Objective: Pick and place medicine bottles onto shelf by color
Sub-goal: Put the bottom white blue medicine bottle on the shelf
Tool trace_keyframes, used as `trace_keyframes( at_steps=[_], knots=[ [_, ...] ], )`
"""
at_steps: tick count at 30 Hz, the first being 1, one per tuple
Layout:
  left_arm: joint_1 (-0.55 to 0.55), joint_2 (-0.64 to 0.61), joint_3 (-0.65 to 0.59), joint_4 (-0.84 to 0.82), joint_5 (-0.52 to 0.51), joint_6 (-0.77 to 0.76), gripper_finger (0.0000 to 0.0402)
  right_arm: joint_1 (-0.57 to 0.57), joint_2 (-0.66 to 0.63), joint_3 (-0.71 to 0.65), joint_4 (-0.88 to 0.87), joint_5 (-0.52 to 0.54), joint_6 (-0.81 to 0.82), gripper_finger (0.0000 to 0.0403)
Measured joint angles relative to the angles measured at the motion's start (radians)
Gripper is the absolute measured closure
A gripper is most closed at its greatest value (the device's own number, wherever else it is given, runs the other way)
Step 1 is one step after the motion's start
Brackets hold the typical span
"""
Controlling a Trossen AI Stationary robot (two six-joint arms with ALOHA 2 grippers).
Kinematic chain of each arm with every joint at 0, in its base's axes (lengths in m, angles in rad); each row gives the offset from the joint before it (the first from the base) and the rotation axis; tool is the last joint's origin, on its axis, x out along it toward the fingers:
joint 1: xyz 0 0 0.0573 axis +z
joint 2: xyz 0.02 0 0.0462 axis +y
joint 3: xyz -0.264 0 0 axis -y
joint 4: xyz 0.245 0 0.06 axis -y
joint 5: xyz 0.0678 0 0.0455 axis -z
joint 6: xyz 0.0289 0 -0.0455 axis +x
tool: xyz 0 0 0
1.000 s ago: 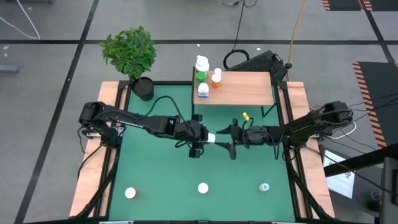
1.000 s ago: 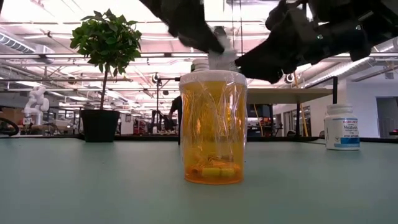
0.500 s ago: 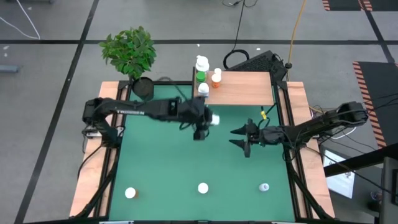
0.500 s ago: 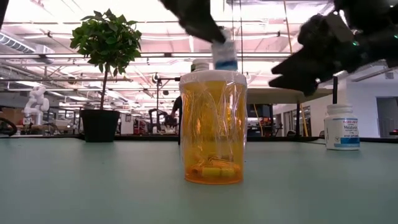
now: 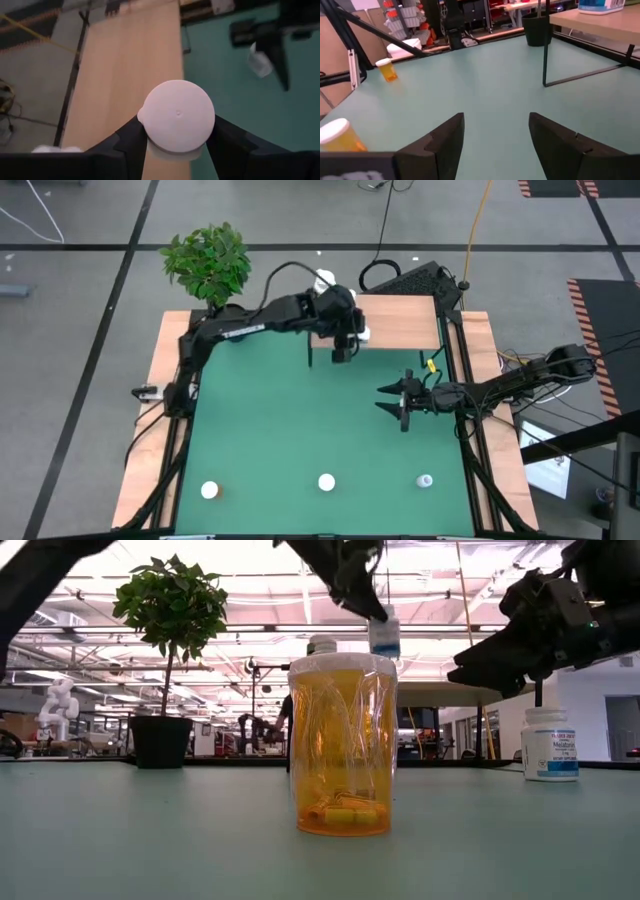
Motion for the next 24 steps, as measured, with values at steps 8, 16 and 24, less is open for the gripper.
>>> trace_keyframes(
  at_steps=[8, 16, 24],
  knots=[
    [0.087, 0.039, 0.020, -0.032, 0.002, 0.010, 0.0213, 0.000, 0.001, 0.000, -0.039, 0.001, -0.007, 0.0188],
    [0.132, 0.039, 0.016, -0.080, 0.105, 0.005, 0.0208, 0.000, 0.001, 0.000, -0.038, 0.000, -0.007, 0.0188],
    [0.132, 0.039, 0.016, -0.132, 0.107, 0.005, 0.0205, 0.000, 0.001, 0.000, -0.038, -0.001, -0.003, 0.0188]
  ],
)
